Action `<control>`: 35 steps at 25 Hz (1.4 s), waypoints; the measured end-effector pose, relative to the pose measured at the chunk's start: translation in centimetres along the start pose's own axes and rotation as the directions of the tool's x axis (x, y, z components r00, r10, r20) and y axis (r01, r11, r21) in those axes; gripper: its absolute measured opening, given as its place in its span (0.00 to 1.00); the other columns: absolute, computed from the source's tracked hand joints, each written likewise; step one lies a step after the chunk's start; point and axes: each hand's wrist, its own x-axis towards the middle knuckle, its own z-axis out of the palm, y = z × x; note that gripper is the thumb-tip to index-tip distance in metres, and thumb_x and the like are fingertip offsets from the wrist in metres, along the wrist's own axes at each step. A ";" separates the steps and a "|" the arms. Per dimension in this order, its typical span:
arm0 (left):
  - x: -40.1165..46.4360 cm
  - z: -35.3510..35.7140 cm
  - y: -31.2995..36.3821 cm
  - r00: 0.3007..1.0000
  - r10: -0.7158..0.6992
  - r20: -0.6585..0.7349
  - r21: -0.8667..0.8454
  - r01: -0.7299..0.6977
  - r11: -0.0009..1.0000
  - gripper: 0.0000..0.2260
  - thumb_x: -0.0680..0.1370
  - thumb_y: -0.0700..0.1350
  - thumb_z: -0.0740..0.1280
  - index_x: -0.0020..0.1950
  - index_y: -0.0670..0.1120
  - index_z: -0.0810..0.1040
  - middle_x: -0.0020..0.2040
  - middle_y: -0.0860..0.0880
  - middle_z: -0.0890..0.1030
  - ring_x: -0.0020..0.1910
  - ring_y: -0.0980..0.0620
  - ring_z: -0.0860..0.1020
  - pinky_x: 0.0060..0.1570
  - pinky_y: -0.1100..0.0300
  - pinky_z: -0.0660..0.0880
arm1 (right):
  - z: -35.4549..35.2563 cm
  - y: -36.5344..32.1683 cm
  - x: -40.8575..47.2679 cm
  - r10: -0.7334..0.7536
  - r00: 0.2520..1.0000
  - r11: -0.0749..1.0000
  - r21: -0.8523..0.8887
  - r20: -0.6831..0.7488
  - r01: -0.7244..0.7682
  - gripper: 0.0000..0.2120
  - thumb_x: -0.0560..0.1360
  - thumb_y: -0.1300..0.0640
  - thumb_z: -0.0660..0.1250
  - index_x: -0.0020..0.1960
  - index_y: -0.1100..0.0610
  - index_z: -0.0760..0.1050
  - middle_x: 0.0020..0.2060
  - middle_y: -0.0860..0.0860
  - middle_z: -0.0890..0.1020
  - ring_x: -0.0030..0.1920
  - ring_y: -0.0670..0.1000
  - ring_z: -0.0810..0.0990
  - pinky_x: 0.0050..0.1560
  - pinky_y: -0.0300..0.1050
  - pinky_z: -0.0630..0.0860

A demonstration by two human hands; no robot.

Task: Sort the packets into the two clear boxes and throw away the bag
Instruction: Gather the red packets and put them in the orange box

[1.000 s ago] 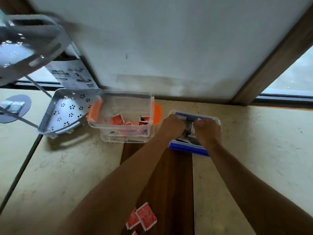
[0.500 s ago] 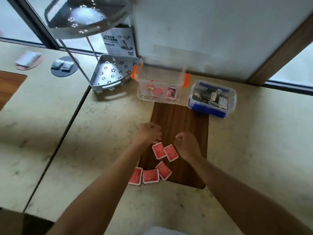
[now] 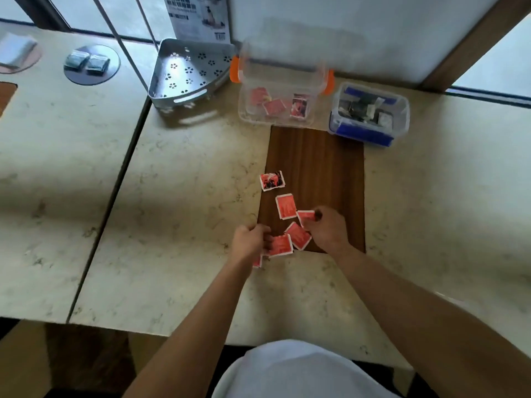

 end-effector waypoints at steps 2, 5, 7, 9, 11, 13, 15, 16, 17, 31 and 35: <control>-1.0 0.4 -0.1 0.998 -0.008 0.066 -0.010 0.009 1.000 0.08 0.80 0.36 0.62 0.48 0.35 0.80 0.35 0.40 0.80 0.29 0.45 0.78 0.26 0.58 0.77 | -0.1 -0.4 -1.7 0.012 1.000 0.993 0.113 -0.006 -0.011 0.11 0.76 0.52 0.71 0.54 0.58 0.82 0.44 0.49 0.81 0.45 0.48 0.79 0.44 0.40 0.70; -1.8 0.6 -0.4 0.985 -0.038 0.171 -0.047 0.047 0.998 0.11 0.82 0.43 0.64 0.50 0.36 0.80 0.35 0.41 0.83 0.30 0.46 0.81 0.33 0.54 0.81 | 0.3 -0.8 -3.9 0.109 0.994 0.940 0.324 0.006 -0.105 0.09 0.76 0.52 0.70 0.46 0.57 0.84 0.37 0.50 0.84 0.37 0.49 0.80 0.37 0.42 0.71; -2.0 0.2 -0.8 0.951 -0.068 0.302 -0.060 0.090 0.994 0.16 0.83 0.49 0.65 0.57 0.35 0.81 0.41 0.40 0.85 0.35 0.46 0.83 0.38 0.52 0.82 | 0.6 -1.0 -5.9 0.149 0.984 0.867 0.465 0.101 -0.179 0.08 0.76 0.54 0.71 0.42 0.57 0.83 0.30 0.51 0.80 0.29 0.48 0.75 0.32 0.44 0.68; -2.1 -0.7 -1.3 0.884 -0.122 0.452 -0.086 0.179 0.980 0.20 0.83 0.52 0.64 0.62 0.36 0.81 0.50 0.37 0.85 0.45 0.43 0.85 0.42 0.50 0.83 | 0.6 -1.4 -8.0 0.102 0.956 0.796 0.554 0.274 -0.244 0.06 0.78 0.58 0.70 0.45 0.59 0.83 0.27 0.49 0.79 0.25 0.46 0.73 0.29 0.40 0.68; -2.4 -1.9 -1.9 0.817 -0.170 0.551 -0.082 0.255 0.963 0.18 0.83 0.49 0.64 0.65 0.38 0.78 0.58 0.35 0.83 0.56 0.37 0.83 0.55 0.42 0.81 | 0.8 -1.7 -9.6 0.036 0.911 0.810 0.522 0.412 -0.268 0.05 0.78 0.61 0.69 0.50 0.62 0.82 0.28 0.47 0.81 0.25 0.41 0.77 0.27 0.33 0.72; -2.5 -3.0 -2.7 0.805 -0.182 0.565 -0.060 0.260 0.964 0.15 0.82 0.44 0.64 0.66 0.38 0.76 0.59 0.34 0.82 0.58 0.35 0.82 0.58 0.41 0.79 | 1.6 -1.4 -9.6 0.010 0.896 0.901 0.384 0.444 -0.200 0.06 0.77 0.59 0.70 0.51 0.60 0.83 0.34 0.48 0.84 0.29 0.41 0.79 0.31 0.33 0.75; -2.3 -3.4 -3.3 0.847 -0.163 0.507 -0.019 0.199 0.980 0.14 0.83 0.42 0.63 0.66 0.38 0.76 0.57 0.35 0.84 0.54 0.38 0.84 0.58 0.44 0.80 | 2.2 -1.0 -8.6 0.017 0.938 0.966 0.236 0.347 -0.105 0.06 0.75 0.55 0.72 0.50 0.56 0.84 0.40 0.49 0.86 0.36 0.44 0.84 0.39 0.38 0.79; -2.2 -3.3 -3.3 0.886 -0.143 0.441 0.014 0.152 0.988 0.14 0.83 0.43 0.63 0.66 0.38 0.77 0.55 0.36 0.85 0.53 0.40 0.84 0.59 0.45 0.80 | 2.4 -1.0 -8.1 0.012 0.964 0.982 0.180 0.266 -0.062 0.06 0.75 0.54 0.72 0.49 0.55 0.84 0.41 0.49 0.87 0.39 0.45 0.84 0.41 0.41 0.80; -2.3 -3.2 -3.4 0.923 -0.105 0.371 0.038 0.098 0.994 0.14 0.83 0.44 0.63 0.65 0.38 0.79 0.54 0.39 0.86 0.52 0.42 0.84 0.60 0.46 0.80 | 2.6 -1.2 -7.6 -0.003 0.981 0.990 0.137 0.194 -0.024 0.06 0.74 0.53 0.72 0.46 0.55 0.84 0.41 0.49 0.86 0.39 0.45 0.84 0.40 0.42 0.79; -2.1 0.3 -1.3 0.941 -0.119 0.316 -0.144 0.172 0.975 0.22 0.84 0.52 0.60 0.48 0.33 0.81 0.43 0.35 0.82 0.36 0.42 0.80 0.42 0.49 0.78 | 1.9 1.2 -3.6 0.030 0.999 0.998 0.057 -0.016 -0.029 0.13 0.77 0.50 0.69 0.60 0.53 0.78 0.55 0.50 0.80 0.52 0.49 0.80 0.48 0.38 0.76; -1.8 -0.9 -1.1 0.928 -0.153 0.340 -0.199 0.230 0.953 0.19 0.84 0.48 0.60 0.58 0.31 0.77 0.43 0.34 0.81 0.31 0.42 0.77 0.30 0.55 0.75 | 3.2 3.1 -2.8 -0.084 0.996 0.983 -0.160 0.014 0.085 0.21 0.75 0.46 0.71 0.65 0.51 0.74 0.63 0.55 0.70 0.64 0.55 0.73 0.62 0.48 0.74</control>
